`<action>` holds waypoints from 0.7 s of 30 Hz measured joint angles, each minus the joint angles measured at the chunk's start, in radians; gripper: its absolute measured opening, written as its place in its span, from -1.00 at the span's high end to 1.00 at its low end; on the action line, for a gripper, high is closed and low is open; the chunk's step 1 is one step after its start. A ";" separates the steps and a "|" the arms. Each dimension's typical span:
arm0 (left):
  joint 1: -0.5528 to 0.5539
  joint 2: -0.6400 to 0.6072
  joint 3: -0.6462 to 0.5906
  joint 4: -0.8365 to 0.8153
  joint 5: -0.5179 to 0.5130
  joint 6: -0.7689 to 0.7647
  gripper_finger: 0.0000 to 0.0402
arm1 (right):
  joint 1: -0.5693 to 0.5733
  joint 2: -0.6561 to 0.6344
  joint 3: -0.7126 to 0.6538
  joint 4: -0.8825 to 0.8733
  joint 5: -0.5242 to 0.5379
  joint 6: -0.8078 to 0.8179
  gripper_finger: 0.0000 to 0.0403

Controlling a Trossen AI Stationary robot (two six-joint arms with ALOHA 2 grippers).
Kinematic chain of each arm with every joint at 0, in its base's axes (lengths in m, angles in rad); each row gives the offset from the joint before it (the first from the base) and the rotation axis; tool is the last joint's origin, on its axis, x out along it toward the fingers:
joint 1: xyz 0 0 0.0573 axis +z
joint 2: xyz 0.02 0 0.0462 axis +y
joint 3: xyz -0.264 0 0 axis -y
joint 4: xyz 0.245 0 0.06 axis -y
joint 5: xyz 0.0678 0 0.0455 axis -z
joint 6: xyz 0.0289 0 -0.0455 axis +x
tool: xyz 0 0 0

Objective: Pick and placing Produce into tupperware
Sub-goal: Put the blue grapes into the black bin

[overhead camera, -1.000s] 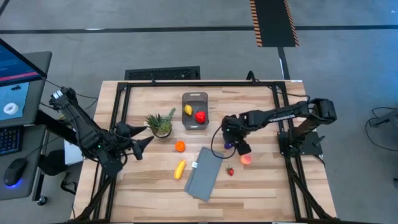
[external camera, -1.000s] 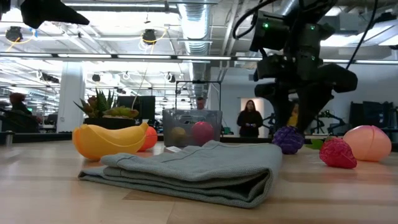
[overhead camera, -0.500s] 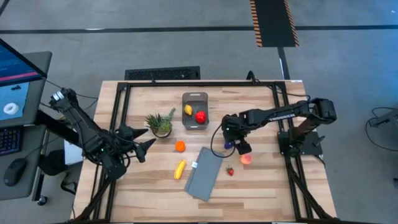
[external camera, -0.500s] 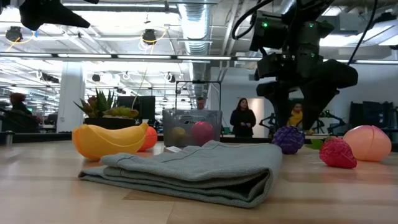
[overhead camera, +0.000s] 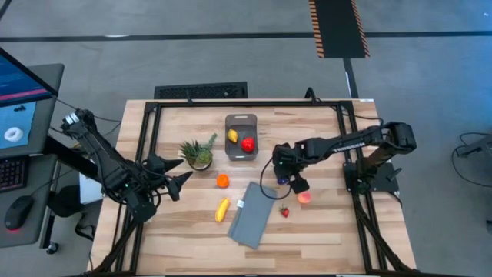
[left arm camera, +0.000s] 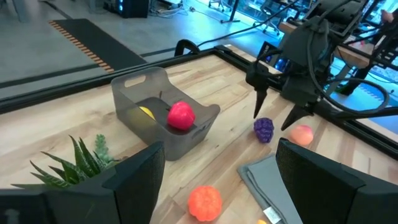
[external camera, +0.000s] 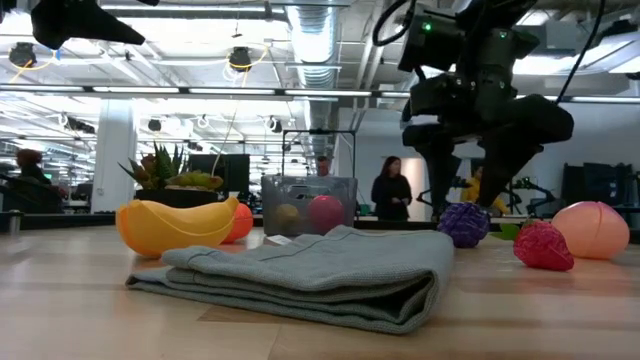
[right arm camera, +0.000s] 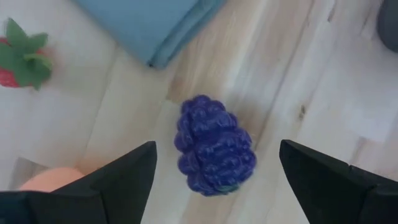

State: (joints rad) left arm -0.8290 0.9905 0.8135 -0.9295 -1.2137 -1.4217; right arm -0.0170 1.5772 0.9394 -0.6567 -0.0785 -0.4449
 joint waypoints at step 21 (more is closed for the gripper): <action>-0.001 -0.001 0.000 0.000 0.006 -0.009 -0.47 | 0.004 0.167 0.082 -0.057 0.024 -0.037 -0.80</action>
State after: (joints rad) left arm -0.8295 0.9898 0.8135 -0.9295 -1.2080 -1.4311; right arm -0.0132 1.7439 1.0218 -0.7135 -0.0544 -0.4816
